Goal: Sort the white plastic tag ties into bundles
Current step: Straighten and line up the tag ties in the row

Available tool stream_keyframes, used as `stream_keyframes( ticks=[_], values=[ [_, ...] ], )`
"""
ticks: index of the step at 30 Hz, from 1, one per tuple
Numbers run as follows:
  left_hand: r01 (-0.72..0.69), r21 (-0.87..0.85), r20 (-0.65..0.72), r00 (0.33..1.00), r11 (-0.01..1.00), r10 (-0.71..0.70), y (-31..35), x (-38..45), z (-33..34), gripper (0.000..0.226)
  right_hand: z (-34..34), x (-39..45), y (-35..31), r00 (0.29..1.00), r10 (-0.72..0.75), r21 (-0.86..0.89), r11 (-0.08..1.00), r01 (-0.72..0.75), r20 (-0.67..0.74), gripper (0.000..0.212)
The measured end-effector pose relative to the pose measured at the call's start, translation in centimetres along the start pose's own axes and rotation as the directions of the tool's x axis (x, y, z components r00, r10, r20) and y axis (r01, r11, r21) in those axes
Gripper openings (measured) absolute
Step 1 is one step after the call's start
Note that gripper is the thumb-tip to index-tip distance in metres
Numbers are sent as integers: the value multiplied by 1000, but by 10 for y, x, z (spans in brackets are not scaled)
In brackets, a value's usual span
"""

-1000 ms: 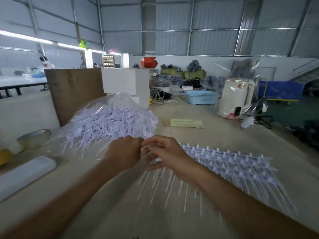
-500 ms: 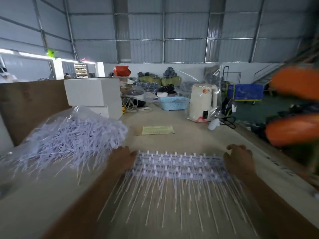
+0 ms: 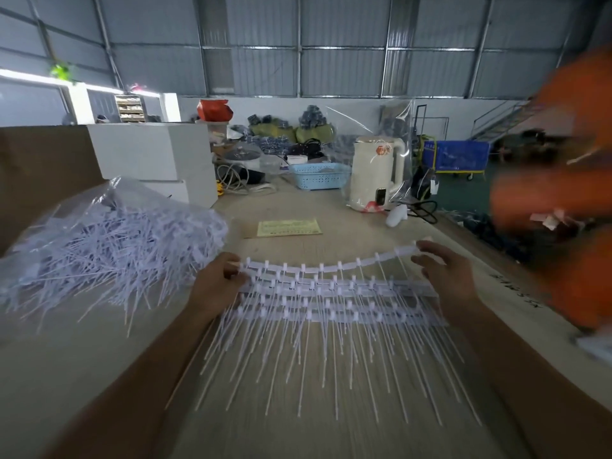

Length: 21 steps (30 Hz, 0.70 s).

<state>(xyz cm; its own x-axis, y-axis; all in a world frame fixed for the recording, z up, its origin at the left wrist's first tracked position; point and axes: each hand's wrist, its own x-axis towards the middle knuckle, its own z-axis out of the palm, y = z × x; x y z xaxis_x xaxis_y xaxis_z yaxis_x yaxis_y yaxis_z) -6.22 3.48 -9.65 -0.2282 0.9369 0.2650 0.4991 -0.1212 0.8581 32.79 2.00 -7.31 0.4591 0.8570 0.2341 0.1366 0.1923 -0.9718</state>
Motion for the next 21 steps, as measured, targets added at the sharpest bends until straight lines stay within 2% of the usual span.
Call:
stream_keyframes(
  ticks=[2, 3, 6, 8, 9, 10, 11, 12, 13, 14, 16, 17, 18, 19, 21],
  values=[
    [-29, 46, -19, 999, 999, 30, -3, 3, -1, 29, 2, -4, -6, 998, 40, 244, 968, -52, 55, 30],
    [-40, 67, -23, 999, 997, 41, -6, 4, -1, 31, 3, -6, -10, 997, 34, 300, 952, -54, 71, 31],
    [-58, 96, -16, 998, 994, 60, -10, 4, -1, 31, 7, -14, -23, 998, -38, 336, 942, 16, 58, 30],
    [-143, 280, -57, 985, 949, 165, -8, 6, -1, 34, 12, -22, -36, 991, -130, 290, 949, 120, 15, 33],
    [-198, 321, -83, 968, 926, 236, -2, 6, 0, 33, 14, -27, -43, 978, -207, 224, 954, 201, 2, 36],
    [-241, 287, -108, 953, 927, 282, 9, 4, 1, 27, 18, -34, -50, 953, -304, 125, 945, 301, 8, 40],
    [-264, 166, -115, 952, 950, 284, 24, -1, 2, 18, 22, -42, -56, 916, -400, 25, 916, 400, 38, 42],
    [-242, -16, -65, 968, 970, 241, 43, -8, 4, 11, 28, -51, -61, 875, -477, -58, 874, 482, 79, 44],
    [-169, -210, 52, 982, 963, 183, 62, -16, 7, 16, 34, -63, -65, 836, -532, -108, 831, 546, 132, 45],
    [-73, -361, 207, 966, 930, 156, 79, -25, 10, 33, 41, -74, -66, 786, -588, -148, 775, 615, 189, 47],
    [89, -485, 486, 854, 870, 183, 108, -41, 19, 63, 54, -95, -65, 643, -696, -211, 610, 764, 318, 51],
    [123, -513, 561, 797, 850, 224, 120, -49, 24, 67, 60, -103, -64, 576, -723, -212, 538, 816, 381, 55],
    [129, -543, 582, 770, 830, 261, 130, -56, 29, 65, 64, -108, -62, 528, -733, -187, 500, 846, 429, 59],
    [126, -580, 551, 788, 804, 275, 139, -61, 34, 63, 67, -111, -62, 511, -724, -145, 507, 850, 463, 62],
    [87, -651, 404, 881, 754, 247, 155, -68, 39, 54, 70, -115, -68, 530, -684, 7, 616, 788, 501, 63]
  ],
)
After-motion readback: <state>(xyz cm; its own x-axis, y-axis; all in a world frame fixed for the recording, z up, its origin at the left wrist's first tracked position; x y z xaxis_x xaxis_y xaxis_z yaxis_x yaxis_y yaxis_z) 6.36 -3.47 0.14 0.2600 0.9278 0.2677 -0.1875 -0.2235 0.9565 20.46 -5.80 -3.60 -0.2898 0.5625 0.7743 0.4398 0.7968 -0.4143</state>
